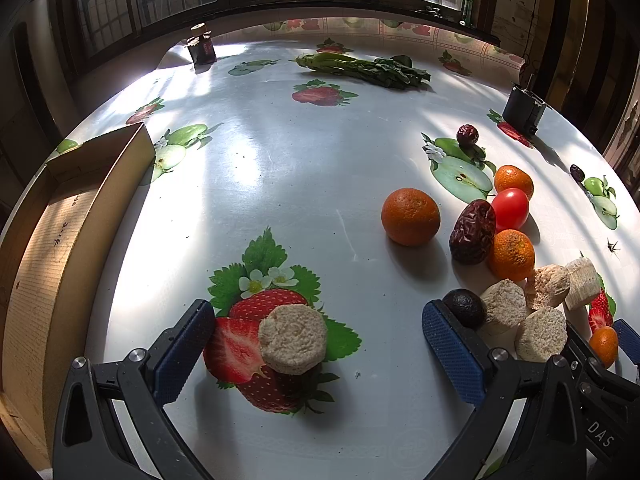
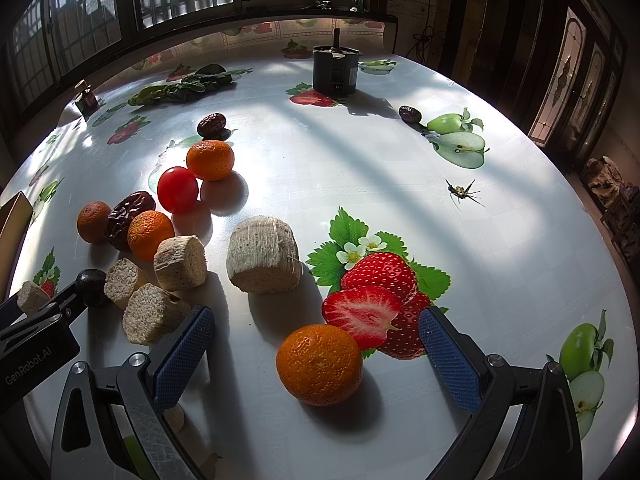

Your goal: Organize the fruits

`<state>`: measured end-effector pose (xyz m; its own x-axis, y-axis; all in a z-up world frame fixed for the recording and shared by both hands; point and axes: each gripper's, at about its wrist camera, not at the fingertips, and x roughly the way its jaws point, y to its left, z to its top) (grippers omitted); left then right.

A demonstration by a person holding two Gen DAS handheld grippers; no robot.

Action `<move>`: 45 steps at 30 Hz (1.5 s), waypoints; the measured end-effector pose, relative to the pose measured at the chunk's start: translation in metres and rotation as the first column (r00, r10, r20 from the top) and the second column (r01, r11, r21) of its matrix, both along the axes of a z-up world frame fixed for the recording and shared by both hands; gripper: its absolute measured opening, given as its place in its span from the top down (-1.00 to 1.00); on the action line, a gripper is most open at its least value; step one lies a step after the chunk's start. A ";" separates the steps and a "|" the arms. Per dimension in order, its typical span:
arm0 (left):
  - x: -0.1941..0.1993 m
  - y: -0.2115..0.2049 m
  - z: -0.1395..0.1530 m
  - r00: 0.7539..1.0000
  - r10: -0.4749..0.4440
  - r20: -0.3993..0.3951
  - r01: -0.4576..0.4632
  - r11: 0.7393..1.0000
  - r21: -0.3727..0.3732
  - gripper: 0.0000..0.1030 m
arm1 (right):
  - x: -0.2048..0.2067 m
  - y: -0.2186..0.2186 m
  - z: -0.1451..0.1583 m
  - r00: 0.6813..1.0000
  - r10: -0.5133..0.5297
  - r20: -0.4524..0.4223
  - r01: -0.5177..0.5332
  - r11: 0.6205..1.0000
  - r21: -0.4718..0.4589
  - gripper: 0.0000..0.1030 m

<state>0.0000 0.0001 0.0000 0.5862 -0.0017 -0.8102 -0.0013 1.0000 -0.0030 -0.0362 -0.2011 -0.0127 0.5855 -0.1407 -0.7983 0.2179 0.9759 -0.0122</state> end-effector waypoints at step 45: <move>-0.106 0.071 0.101 0.915 0.067 0.398 -0.011 0.990 -0.141 -0.84 | -0.066 0.007 0.050 0.974 -0.024 0.226 0.016 0.999 0.038 -0.95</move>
